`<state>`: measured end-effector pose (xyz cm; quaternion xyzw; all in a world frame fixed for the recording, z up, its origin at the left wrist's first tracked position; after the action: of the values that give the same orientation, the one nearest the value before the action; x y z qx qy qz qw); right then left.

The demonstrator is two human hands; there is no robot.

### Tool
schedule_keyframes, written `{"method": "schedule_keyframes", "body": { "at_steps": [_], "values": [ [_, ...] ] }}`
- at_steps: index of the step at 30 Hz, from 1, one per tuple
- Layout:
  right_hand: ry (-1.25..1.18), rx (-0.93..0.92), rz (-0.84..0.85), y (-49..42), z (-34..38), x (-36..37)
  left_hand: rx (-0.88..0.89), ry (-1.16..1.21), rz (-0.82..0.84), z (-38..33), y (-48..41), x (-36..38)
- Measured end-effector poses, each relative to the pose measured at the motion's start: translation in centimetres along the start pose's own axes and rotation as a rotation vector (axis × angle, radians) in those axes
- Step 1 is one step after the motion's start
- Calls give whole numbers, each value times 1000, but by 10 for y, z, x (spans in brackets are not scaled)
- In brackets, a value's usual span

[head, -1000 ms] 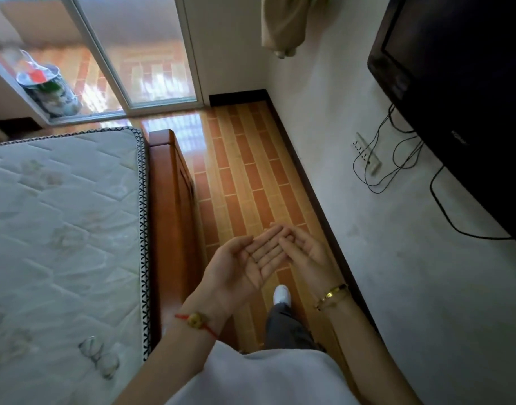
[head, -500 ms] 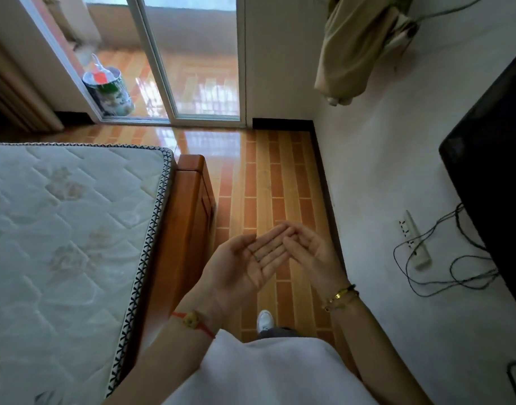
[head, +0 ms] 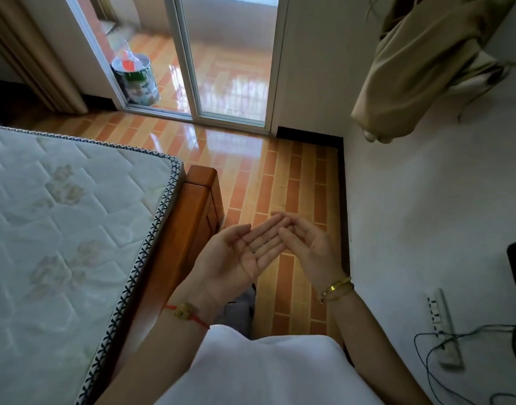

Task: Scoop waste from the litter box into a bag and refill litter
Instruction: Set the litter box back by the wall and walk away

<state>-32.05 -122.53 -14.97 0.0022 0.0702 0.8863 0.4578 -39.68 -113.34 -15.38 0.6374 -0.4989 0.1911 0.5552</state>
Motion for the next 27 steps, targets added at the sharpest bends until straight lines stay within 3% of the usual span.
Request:
{"method": "schedule_keyframes", "body": {
  "at_steps": [16, 27],
  "values": [
    [30, -68, 36, -317, 47, -11, 53, 23, 23, -245, -197, 47],
    [-31, -52, 118, -493, 49, -26, 93, 98, -26, -360, -322, 62]
  ]
}}
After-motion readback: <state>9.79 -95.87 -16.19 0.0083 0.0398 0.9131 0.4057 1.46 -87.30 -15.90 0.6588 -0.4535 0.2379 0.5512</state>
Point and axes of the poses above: each hand's wrist, its own y-axis away from the middle knuckle, its own x-axis out of the palm, z = x × y, the point moved 7 cm from there along -y, towards the middle knuckle, and after that the axes turned 2 degrees about z, right-handed, at the moved point
